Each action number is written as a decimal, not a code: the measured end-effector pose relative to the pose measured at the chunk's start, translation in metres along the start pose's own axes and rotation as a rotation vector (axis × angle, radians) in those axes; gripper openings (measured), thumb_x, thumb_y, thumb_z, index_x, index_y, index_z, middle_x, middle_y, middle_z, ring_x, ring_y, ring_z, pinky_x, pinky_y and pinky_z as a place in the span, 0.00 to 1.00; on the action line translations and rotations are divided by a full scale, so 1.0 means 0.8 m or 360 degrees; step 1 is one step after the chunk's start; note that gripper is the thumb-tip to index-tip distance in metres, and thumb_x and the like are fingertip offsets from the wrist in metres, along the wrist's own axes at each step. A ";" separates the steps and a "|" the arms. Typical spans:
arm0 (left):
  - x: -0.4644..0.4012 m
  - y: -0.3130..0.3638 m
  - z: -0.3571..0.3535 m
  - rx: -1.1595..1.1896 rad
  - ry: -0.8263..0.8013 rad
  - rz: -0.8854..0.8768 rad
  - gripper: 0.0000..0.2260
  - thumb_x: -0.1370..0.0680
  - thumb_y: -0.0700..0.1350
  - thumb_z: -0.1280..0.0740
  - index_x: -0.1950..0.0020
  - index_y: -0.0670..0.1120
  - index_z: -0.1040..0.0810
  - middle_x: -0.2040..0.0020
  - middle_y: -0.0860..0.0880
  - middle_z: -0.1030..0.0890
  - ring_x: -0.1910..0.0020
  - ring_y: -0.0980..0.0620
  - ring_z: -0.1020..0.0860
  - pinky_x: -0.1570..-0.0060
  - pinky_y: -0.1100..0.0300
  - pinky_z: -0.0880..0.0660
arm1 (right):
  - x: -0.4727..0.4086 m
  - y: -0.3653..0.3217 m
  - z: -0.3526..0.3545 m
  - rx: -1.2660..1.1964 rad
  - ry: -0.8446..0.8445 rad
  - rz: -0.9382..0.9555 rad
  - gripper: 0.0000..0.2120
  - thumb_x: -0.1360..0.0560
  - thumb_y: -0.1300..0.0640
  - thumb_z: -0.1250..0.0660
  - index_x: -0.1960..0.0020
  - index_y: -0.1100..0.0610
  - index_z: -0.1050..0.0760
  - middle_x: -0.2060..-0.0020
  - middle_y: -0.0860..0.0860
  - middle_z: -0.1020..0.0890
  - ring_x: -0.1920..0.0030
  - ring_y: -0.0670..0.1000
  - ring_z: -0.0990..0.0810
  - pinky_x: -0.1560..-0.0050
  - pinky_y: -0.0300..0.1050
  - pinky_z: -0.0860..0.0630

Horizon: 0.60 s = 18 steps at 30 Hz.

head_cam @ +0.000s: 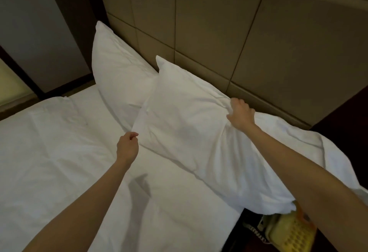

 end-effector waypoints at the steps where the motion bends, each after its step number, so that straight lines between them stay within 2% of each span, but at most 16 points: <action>1: -0.008 0.003 0.002 0.0008 0.0003 -0.0013 0.16 0.21 0.38 0.46 0.38 0.43 0.24 0.37 0.43 0.23 0.45 0.46 0.25 0.48 0.57 0.31 | -0.002 -0.007 0.000 -0.0009 0.0029 0.0057 0.25 0.26 0.59 0.35 0.30 0.58 0.36 0.35 0.58 0.29 0.35 0.61 0.30 0.37 0.56 0.35; 5: -0.050 0.020 0.005 0.0050 0.0032 -0.0019 0.16 0.20 0.39 0.46 0.36 0.41 0.25 0.38 0.42 0.23 0.50 0.48 0.27 0.51 0.58 0.33 | -0.021 -0.048 -0.013 -0.0162 -0.0058 0.0286 0.22 0.25 0.60 0.37 0.31 0.56 0.33 0.32 0.55 0.30 0.32 0.58 0.33 0.33 0.52 0.39; 9: -0.100 0.033 0.010 0.0139 0.0109 0.0014 0.16 0.20 0.39 0.46 0.35 0.41 0.26 0.36 0.41 0.24 0.40 0.43 0.26 0.45 0.56 0.32 | -0.061 -0.106 -0.038 -0.0377 -0.0142 0.0500 0.18 0.25 0.61 0.36 0.35 0.57 0.29 0.38 0.56 0.25 0.38 0.58 0.26 0.37 0.51 0.30; 12: -0.145 0.037 0.020 0.0198 0.0204 0.0094 0.16 0.19 0.40 0.46 0.35 0.41 0.26 0.36 0.40 0.24 0.40 0.42 0.26 0.43 0.54 0.30 | -0.107 -0.166 -0.057 -0.0554 -0.0260 0.0616 0.16 0.23 0.60 0.37 0.36 0.57 0.28 0.39 0.56 0.24 0.39 0.56 0.25 0.38 0.52 0.27; 15: -0.181 0.036 0.029 0.0211 0.0247 0.0152 0.16 0.19 0.41 0.46 0.34 0.42 0.28 0.37 0.40 0.24 0.41 0.42 0.25 0.44 0.54 0.29 | -0.143 -0.227 -0.075 -0.0729 -0.0295 0.0715 0.16 0.23 0.61 0.39 0.35 0.58 0.29 0.38 0.55 0.24 0.38 0.54 0.25 0.38 0.45 0.29; 18: -0.225 0.025 0.035 0.0153 0.0274 0.0184 0.16 0.19 0.42 0.44 0.33 0.42 0.28 0.37 0.40 0.24 0.40 0.42 0.25 0.41 0.52 0.29 | -0.189 -0.298 -0.104 -0.0706 -0.0334 0.0866 0.20 0.23 0.61 0.39 0.31 0.58 0.33 0.32 0.55 0.29 0.33 0.55 0.29 0.34 0.44 0.34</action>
Point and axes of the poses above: each hand's wrist, its own x-axis away from the middle knuckle, its own z-axis out of the back of the hand, y = z × x, the point moved 1 cm from there along -x, towards the middle knuckle
